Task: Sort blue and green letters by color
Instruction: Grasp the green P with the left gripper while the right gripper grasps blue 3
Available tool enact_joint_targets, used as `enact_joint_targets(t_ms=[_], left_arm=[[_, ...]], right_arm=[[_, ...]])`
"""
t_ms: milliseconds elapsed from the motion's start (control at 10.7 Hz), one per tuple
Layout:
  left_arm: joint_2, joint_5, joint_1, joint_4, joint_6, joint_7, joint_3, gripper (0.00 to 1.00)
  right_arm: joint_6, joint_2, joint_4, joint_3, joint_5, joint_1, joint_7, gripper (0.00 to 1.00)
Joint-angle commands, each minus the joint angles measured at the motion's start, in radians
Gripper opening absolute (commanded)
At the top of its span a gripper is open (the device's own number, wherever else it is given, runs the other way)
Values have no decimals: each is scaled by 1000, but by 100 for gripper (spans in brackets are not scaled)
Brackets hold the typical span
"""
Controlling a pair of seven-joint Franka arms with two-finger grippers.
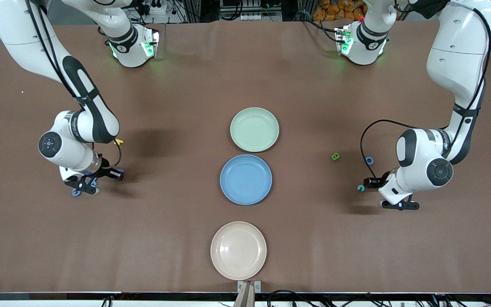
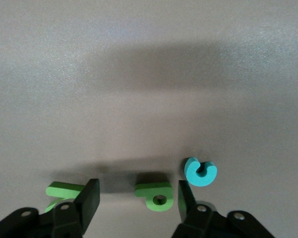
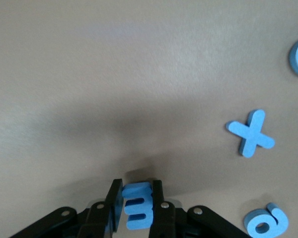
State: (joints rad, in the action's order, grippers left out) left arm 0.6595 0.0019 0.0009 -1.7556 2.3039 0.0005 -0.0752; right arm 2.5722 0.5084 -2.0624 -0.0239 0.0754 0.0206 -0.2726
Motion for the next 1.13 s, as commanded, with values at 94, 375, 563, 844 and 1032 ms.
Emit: enact_joint_targets(t_ms=[94, 375, 563, 844, 1032], left_arm=[[12, 29, -4, 4, 9, -28, 2, 67], [14, 29, -5, 4, 9, -28, 2, 67], [14, 29, -5, 4, 11, -28, 2, 67], [22, 29, -7, 4, 19, -28, 2, 64], [22, 29, -7, 5, 19, -28, 2, 60]], right_arm=[[-101, -16, 106, -10, -17, -2, -56, 4], [-144, -8, 192, -74, -13, -14, -134, 4], [-142, -2, 222, -111, -11, -31, -183, 4], [-141, 28, 274, -134, -9, -105, -273, 4], [-142, 68, 350, -131, -9, -203, -345, 4]])
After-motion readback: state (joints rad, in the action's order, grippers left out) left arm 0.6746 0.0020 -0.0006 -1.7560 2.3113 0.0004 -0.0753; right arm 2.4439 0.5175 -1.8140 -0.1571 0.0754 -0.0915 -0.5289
